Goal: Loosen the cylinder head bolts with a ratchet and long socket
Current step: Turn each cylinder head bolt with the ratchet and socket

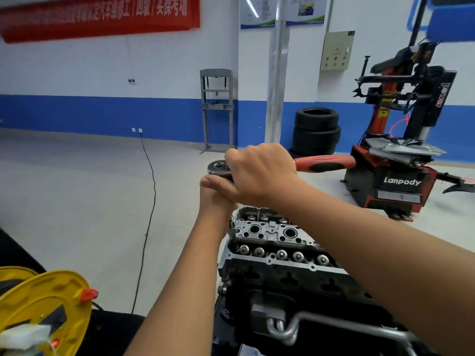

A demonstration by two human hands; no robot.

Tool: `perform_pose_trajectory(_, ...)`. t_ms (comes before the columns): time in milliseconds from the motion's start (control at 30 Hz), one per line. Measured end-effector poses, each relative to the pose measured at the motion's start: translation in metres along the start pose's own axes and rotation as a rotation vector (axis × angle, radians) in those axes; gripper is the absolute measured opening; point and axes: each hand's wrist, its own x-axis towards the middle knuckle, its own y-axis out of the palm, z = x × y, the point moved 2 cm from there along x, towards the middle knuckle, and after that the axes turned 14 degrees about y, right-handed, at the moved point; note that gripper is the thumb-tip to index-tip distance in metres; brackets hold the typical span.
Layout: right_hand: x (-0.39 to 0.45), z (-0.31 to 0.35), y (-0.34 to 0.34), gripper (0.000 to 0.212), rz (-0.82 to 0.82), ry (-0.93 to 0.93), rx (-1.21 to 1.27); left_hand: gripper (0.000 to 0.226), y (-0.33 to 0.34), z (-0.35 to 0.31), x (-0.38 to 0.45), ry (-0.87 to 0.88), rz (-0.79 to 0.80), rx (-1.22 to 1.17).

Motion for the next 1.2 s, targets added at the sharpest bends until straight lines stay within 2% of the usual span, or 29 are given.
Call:
perform_pose_trajectory(100, 0.002, -0.006, 0.002, 0.079, 0.033, -0.006, -0.013, 0.036, 0.004, 0.002, 0.002, -0.041, -0.080, -0.086)
perform_pose_trajectory(200, -0.001, -0.020, -0.006, 0.073, 0.070, -0.067, -0.003, 0.021, 0.005, 0.003, -0.001, 0.038, -0.105, -0.059)
perform_pose_trajectory(233, -0.003, -0.030, -0.010, 0.068, 0.066, -0.080, -0.036, 0.021, 0.002, 0.004, 0.000, 0.062, -0.098, -0.039)
perform_pose_trajectory(300, -0.008, -0.058, -0.017, 0.053, 0.063, -0.060, -0.167, 0.038, -0.006, 0.008, 0.004, 0.017, -0.090, -0.083)
perform_pose_trajectory(400, -0.014, -0.106, -0.021, 0.033, 0.131, 0.185, -0.289, 0.053, -0.012, 0.012, 0.010, -0.038, 0.035, -0.166)
perform_pose_trajectory(500, -0.020, -0.126, -0.009, 0.020, 0.247, 0.364, -0.252, 0.032, -0.005, 0.009, 0.014, -0.027, 0.193, -0.192)
perform_pose_trajectory(567, -0.024, -0.128, 0.000, 0.023, 0.229, 0.401, -0.216, 0.018, 0.001, 0.007, 0.014, 0.015, 0.243, -0.208)
perform_pose_trajectory(633, -0.025, -0.126, 0.006, 0.029, 0.176, 0.404, -0.183, 0.016, 0.003, 0.010, 0.013, 0.039, 0.211, -0.221)
perform_pose_trajectory(767, -0.021, -0.123, 0.013, 0.038, 0.070, 0.414, -0.142, 0.026, 0.004, 0.014, 0.011, 0.037, 0.135, -0.202)
perform_pose_trajectory(933, -0.029, -0.127, 0.017, 0.037, -0.096, 0.398, -0.079, 0.040, 0.008, 0.015, 0.006, 0.069, 0.081, -0.176)
perform_pose_trajectory(1067, -0.027, -0.128, 0.017, 0.041, -0.132, 0.388, -0.042, 0.037, 0.011, 0.014, 0.004, 0.096, 0.013, -0.150)
perform_pose_trajectory(1200, -0.025, -0.130, 0.018, 0.039, -0.149, 0.348, -0.025, 0.045, 0.013, 0.013, 0.004, 0.121, 0.005, -0.148)
